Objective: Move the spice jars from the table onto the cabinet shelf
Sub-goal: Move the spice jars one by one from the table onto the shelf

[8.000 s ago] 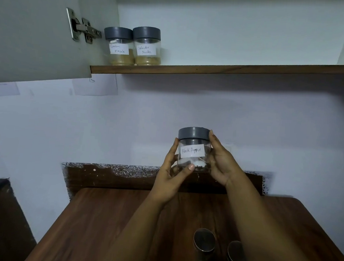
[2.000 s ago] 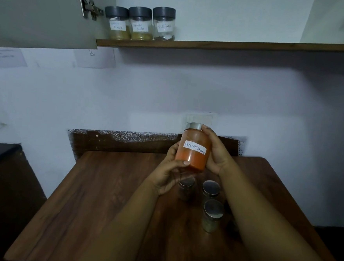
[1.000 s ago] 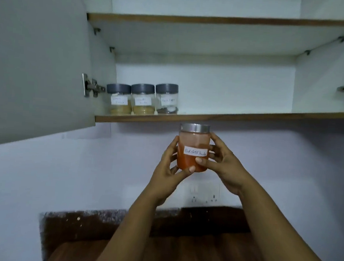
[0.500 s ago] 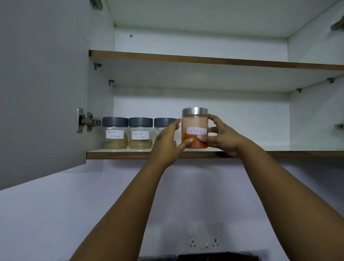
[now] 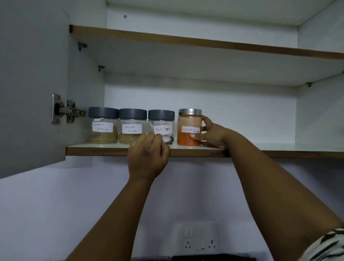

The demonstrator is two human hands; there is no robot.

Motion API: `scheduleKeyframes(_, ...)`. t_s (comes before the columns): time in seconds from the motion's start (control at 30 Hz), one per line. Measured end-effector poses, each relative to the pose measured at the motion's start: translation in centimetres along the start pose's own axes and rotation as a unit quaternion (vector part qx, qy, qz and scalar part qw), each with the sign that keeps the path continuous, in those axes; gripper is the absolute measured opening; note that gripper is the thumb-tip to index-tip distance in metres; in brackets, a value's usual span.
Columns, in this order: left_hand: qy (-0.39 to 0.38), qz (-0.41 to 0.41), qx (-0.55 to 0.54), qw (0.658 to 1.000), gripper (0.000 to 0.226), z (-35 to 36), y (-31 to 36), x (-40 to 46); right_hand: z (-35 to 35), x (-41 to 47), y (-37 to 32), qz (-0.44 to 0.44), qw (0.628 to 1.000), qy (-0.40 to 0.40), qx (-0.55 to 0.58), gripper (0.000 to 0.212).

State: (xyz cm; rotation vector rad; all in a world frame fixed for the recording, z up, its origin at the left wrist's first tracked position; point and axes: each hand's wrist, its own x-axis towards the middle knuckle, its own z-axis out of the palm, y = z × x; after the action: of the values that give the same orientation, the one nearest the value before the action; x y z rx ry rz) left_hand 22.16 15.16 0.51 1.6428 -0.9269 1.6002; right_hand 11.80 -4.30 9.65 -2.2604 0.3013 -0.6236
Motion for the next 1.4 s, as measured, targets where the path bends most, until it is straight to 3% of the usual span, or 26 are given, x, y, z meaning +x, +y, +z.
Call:
scheduleKeyframes(0.33, -0.007, -0.005, -0.001, 1.000, 0.017, -0.1, 0.0, -0.5, 0.1, 0.3, 0.7, -0.006, 0.999, -0.020, 0.025, 0.093)
scheduleKeyframes(0.77, -0.028, -0.015, 0.003, 0.999, 0.019, 0.0, 0.0, -0.5, 0.3, -0.2, 0.1, 0.009, 0.996, -0.006, -0.092, 0.116)
scheduleKeyframes(0.97, -0.027, -0.013, 0.009, 1.000, 0.016, -0.1, 0.1, -0.4, 1.3, -1.4, -0.9, 0.049, 0.973, 0.005, -0.225, 0.121)
scheduleKeyframes(1.2, -0.032, -0.019, 0.004, 0.999, 0.017, -0.5, 0.4, -0.7, 3.1, -5.2, 0.1, 0.069, 0.936, 0.086, -0.335, 0.090)
scheduleKeyframes(1.4, -0.015, -0.013, -0.029, 0.999, 0.017, -1.1, 0.6, -1.6, 4.8, -10.4, 3.4, -0.078, 0.884, 0.218, -0.405, 0.053)
